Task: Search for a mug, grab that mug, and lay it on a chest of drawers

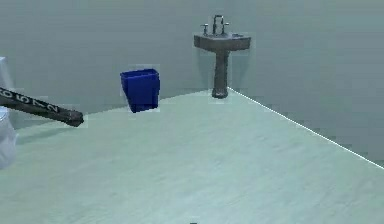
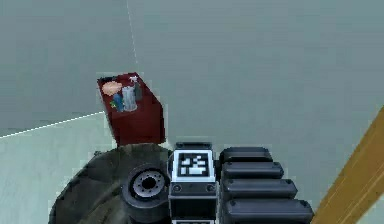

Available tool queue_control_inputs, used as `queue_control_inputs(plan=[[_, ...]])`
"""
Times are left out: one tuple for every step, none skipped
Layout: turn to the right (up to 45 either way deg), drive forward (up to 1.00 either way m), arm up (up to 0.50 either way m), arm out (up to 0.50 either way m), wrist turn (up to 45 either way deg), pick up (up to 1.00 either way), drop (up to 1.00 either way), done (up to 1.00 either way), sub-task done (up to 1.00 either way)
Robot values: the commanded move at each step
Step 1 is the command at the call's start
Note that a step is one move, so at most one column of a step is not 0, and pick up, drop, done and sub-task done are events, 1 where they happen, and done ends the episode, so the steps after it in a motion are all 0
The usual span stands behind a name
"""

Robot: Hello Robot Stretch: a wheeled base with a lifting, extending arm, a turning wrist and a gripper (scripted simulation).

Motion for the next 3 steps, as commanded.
queue_control_inputs(plan=[[-9.0,0.00,0.00,0.00,0.0,0.00,0.00,0.00,0.00],[0.0,0.10,0.00,0.00,0.0,0.00,0.00,0.00,0.00],[0.0,1.00,0.00,0.00,0.0,0.00,0.00,0.00,0.00]])
